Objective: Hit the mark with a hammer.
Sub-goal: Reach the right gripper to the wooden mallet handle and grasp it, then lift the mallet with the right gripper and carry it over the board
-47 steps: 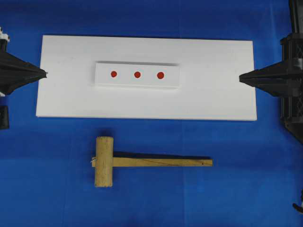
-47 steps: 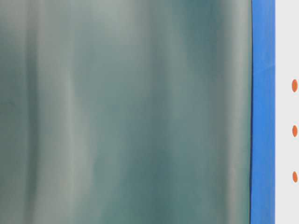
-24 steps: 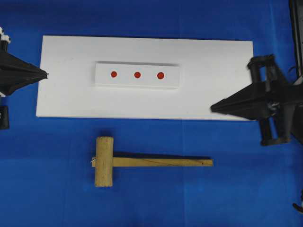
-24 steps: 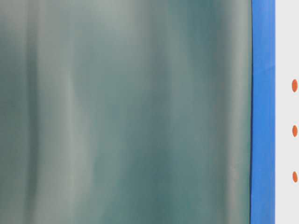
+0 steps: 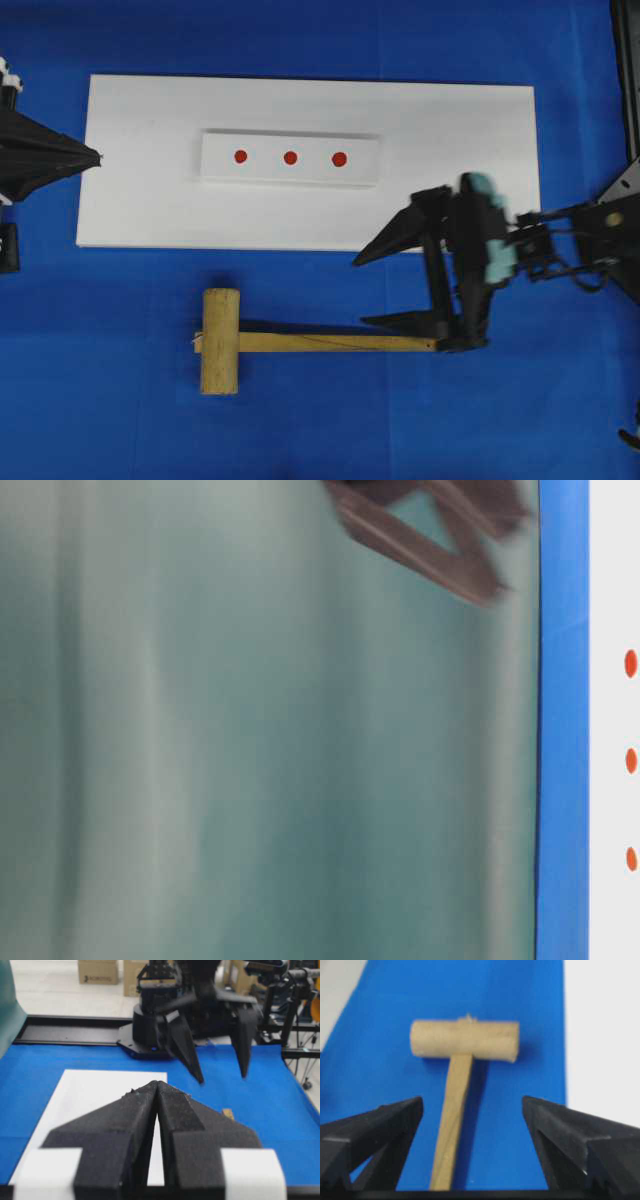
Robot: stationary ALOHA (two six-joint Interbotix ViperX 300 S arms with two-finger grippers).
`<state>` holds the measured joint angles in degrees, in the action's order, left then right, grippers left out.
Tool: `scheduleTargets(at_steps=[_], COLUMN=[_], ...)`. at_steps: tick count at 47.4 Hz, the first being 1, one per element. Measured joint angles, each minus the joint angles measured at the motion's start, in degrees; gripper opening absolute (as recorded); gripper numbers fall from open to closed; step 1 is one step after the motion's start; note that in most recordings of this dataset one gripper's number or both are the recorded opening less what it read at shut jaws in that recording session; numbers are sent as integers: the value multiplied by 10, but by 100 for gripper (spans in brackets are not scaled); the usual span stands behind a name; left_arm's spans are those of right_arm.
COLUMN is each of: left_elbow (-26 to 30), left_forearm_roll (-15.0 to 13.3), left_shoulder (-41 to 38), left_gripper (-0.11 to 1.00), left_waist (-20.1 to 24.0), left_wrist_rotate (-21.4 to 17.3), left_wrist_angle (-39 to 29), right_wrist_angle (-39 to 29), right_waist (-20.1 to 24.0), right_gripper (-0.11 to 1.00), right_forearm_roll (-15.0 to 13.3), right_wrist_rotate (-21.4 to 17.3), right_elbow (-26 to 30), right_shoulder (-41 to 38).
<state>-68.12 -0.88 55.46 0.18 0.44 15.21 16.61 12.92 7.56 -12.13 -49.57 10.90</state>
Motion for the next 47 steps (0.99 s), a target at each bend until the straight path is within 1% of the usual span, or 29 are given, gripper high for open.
scheduleTargets(at_steps=[4,12,19,32,44,47], left_elbow=[-2,-4,-7,-11,-17,-18], left_forearm_roll=[0,0,0,0,0,0], left_shoulder=[0,0,0,0,-1,-1], left_gripper=[2,2,2,2,2,2], left_waist=[0,-1,0,2,9,12], left_wrist_rotate=[1,1,1,2,2,2], left_wrist_angle=[0,0,0,0,0,0], right_wrist_angle=[21,75,102,108,111,112], right_waist=[7,21,32,47,57,58], right_gripper=[87,88,88,88,88,88], right_forearm_roll=[15,47,71,107,142,145], right_wrist_rotate=[0,0,0,0,1,2], right_elbow=[14,44,74,132,155,156], right_shoulder=[-39,-122,-183,-277,-328,-332])
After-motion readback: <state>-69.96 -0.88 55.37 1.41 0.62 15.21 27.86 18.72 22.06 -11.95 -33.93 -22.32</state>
